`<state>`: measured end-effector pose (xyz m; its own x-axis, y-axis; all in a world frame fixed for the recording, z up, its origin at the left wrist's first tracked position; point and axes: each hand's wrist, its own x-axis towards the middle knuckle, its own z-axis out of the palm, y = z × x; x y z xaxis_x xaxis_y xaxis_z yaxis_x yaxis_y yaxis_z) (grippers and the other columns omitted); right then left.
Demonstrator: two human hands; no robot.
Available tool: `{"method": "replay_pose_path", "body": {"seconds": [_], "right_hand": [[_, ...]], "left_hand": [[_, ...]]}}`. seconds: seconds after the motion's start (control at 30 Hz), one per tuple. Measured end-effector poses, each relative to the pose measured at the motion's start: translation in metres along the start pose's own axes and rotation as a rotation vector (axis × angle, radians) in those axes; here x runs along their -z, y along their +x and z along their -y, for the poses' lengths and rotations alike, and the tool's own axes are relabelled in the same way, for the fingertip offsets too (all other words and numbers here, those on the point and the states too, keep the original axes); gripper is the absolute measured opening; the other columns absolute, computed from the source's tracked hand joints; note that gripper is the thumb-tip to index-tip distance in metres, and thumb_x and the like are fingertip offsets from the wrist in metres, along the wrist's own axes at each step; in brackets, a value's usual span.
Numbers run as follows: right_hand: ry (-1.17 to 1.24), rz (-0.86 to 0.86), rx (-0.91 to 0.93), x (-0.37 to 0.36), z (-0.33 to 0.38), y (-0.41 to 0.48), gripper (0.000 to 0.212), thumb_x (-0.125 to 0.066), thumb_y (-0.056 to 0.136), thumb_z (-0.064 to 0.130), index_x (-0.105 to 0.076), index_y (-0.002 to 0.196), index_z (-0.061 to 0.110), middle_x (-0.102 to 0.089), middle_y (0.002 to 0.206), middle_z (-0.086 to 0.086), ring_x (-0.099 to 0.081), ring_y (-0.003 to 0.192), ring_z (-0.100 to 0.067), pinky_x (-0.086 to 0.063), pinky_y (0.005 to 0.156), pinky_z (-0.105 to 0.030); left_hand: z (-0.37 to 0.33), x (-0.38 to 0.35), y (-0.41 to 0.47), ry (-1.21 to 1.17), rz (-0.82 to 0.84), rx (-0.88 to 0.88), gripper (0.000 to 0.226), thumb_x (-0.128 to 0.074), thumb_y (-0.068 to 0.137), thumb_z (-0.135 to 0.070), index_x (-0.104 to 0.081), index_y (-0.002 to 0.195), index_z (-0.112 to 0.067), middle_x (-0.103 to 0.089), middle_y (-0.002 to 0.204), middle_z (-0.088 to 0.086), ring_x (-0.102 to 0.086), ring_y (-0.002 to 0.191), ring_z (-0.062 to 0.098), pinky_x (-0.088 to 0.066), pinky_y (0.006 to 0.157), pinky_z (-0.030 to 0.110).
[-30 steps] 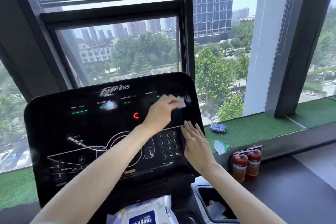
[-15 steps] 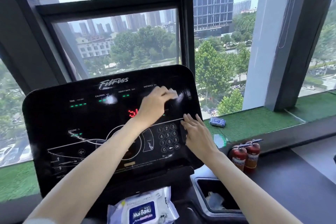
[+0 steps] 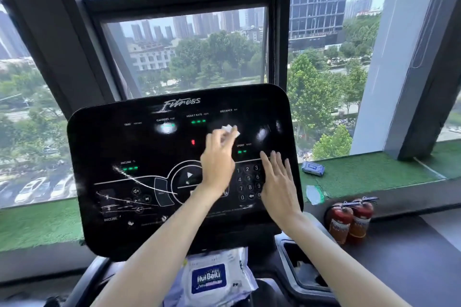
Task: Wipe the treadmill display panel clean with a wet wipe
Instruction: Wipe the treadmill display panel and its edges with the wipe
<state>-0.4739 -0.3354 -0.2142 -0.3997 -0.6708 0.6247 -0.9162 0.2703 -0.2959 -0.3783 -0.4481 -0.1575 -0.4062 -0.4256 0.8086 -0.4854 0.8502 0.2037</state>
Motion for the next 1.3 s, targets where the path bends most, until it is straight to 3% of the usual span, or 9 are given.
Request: {"method": "replay_pose_path", "body": {"seconds": [0.13,0.37,0.53,0.67,0.73,0.87,1.1,1.23,1.3], "right_hand": [[0.030,-0.006,-0.076,-0.007,0.019,-0.004,0.082,-0.049,0.069,-0.015,-0.024,0.145,0.001,-0.015,0.151,-0.029,-0.006,0.143,-0.036,-0.006,0.116,-0.047],[-0.024,0.047,0.078,-0.008,0.038,-0.006,0.077,-0.052,0.066,-0.016,-0.034,0.139,-0.005,-0.026,0.149,-0.024,-0.016,0.142,-0.033,-0.011,0.116,-0.044],[-0.024,0.051,0.131,-0.015,0.047,-0.005,0.075,-0.054,0.063,-0.017,-0.039,0.136,-0.007,-0.035,0.144,-0.025,-0.027,0.138,-0.034,-0.016,0.115,-0.043],[-0.044,0.054,0.146,-0.010,0.053,-0.002,0.071,-0.056,0.065,-0.017,-0.043,0.134,-0.006,-0.038,0.143,-0.024,-0.031,0.137,-0.033,-0.024,0.111,-0.046],[-0.049,0.052,0.147,-0.011,0.057,0.001,0.071,-0.056,0.066,-0.016,-0.042,0.135,-0.006,-0.038,0.143,-0.024,-0.030,0.137,-0.032,-0.023,0.112,-0.045],[-0.060,0.061,0.180,-0.013,0.062,0.004,0.071,-0.059,0.066,-0.015,-0.043,0.134,-0.005,-0.038,0.143,-0.023,-0.031,0.137,-0.032,-0.023,0.112,-0.044],[-0.020,0.036,0.158,-0.016,0.060,0.010,0.065,-0.054,0.071,-0.013,-0.042,0.134,-0.007,-0.036,0.144,-0.025,-0.029,0.137,-0.032,-0.009,0.113,-0.041],[-0.038,0.013,0.148,-0.010,0.055,0.013,0.060,-0.027,0.078,0.005,-0.041,0.135,-0.007,-0.035,0.145,-0.025,-0.027,0.138,-0.033,-0.011,0.112,-0.043],[-0.044,-0.003,0.130,-0.007,0.048,0.016,0.061,-0.039,0.076,-0.005,-0.039,0.137,-0.006,-0.033,0.146,-0.024,-0.024,0.139,-0.032,-0.010,0.113,-0.042]], "left_hand": [[0.014,-0.001,-0.024,0.074,0.230,-0.379,0.070,-0.068,0.060,0.016,-0.060,0.123,-0.016,-0.059,0.113,0.000,-0.050,0.092,0.017,-0.052,0.046,0.027],[0.060,0.032,-0.003,-0.026,-0.272,0.365,0.060,-0.055,0.072,0.020,-0.063,0.117,-0.019,-0.057,0.107,0.003,-0.052,0.092,0.023,-0.052,0.059,0.032],[0.053,0.018,-0.030,-0.010,0.252,-0.304,0.057,-0.060,0.077,0.012,-0.059,0.124,-0.021,-0.056,0.120,-0.004,-0.049,0.103,0.014,-0.056,0.066,0.035],[0.085,0.040,-0.007,-0.118,-0.196,0.243,0.052,-0.055,0.079,0.016,-0.064,0.119,-0.016,-0.056,0.106,0.003,-0.052,0.097,0.018,-0.053,0.079,0.028],[0.078,0.043,-0.005,-0.088,-0.235,0.348,0.054,-0.054,0.078,0.018,-0.062,0.120,-0.016,-0.054,0.106,0.005,-0.052,0.096,0.022,-0.053,0.076,0.032],[0.081,0.039,-0.019,0.055,0.195,-0.268,0.061,-0.059,0.073,0.018,-0.059,0.123,-0.017,-0.052,0.116,-0.001,-0.049,0.104,0.016,-0.057,0.066,0.035],[0.116,0.071,0.018,-0.038,-0.367,0.458,0.053,-0.047,0.082,0.018,-0.059,0.124,-0.012,-0.053,0.109,0.008,-0.047,0.100,0.020,-0.044,0.084,0.025],[0.080,0.044,0.033,-0.101,-0.403,0.463,0.052,-0.047,0.082,0.017,-0.059,0.123,-0.012,-0.054,0.112,0.006,-0.051,0.106,0.024,-0.042,0.092,0.024],[0.057,0.030,0.039,-0.114,-0.357,0.384,0.055,-0.049,0.080,0.017,-0.060,0.123,-0.014,-0.055,0.115,0.004,-0.050,0.106,0.021,-0.039,0.090,0.017]]}}
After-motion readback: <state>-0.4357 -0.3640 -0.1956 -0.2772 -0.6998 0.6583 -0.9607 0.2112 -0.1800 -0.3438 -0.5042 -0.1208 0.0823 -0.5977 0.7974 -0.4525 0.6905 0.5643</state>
